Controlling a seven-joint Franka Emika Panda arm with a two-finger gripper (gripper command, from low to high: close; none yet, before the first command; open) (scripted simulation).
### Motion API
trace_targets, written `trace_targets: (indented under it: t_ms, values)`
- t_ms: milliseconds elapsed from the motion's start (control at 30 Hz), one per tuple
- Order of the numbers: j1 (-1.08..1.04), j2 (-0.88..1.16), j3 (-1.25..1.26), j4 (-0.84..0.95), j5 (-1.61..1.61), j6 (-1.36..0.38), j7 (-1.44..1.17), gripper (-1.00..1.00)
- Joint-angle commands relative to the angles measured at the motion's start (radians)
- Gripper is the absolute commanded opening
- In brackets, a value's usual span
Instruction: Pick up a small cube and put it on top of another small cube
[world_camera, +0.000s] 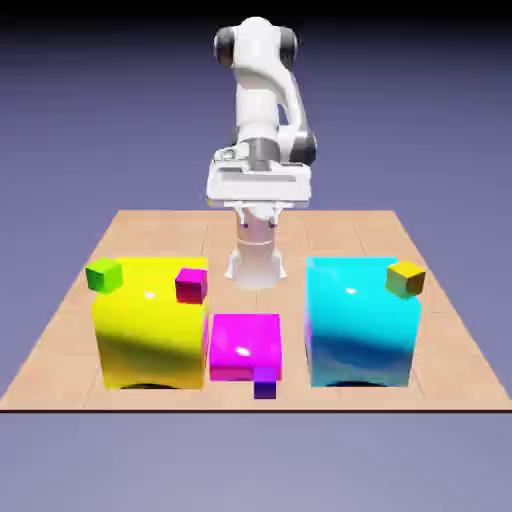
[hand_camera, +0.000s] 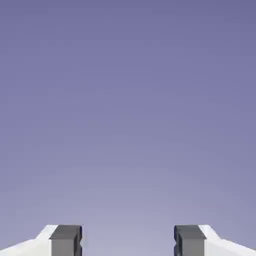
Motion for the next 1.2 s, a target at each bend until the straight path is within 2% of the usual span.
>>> trace_targets:
  t_ms: [0, 1167]
  values:
    - [-0.001, 0.036, 0.002, 0.033, 0.000, -0.039, 0.003, 0.00]
    - [-0.042, 1.272, 0.066, 1.148, -0.014, -1.356, 0.095, 0.00]
